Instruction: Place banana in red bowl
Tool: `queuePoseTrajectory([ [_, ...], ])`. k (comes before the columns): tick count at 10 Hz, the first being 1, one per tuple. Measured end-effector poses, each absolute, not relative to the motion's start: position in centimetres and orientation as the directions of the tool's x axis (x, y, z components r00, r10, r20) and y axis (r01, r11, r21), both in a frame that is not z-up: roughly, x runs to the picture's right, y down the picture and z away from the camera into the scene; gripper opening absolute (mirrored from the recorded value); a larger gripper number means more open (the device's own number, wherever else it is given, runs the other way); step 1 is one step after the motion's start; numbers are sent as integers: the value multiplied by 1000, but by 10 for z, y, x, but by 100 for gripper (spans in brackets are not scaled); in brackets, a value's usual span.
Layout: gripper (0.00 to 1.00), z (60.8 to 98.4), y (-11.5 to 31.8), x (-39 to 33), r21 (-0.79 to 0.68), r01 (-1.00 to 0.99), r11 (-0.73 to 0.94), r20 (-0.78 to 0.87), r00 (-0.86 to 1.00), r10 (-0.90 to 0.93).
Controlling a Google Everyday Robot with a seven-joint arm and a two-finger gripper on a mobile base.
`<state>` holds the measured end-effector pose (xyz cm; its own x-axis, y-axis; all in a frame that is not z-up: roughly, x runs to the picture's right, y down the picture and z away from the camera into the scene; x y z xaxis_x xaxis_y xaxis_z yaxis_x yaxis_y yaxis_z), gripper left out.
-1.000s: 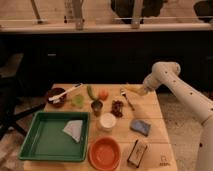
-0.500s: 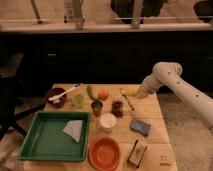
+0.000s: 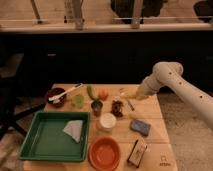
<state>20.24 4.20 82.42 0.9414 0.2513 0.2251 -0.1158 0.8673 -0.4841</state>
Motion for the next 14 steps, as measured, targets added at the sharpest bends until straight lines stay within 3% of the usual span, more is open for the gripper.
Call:
queuePoseTrajectory([
  [5, 0, 821, 46, 199, -488, -71, 870, 237, 949, 210],
  [14, 0, 741, 138, 122, -368, 510, 777, 453, 829, -329],
])
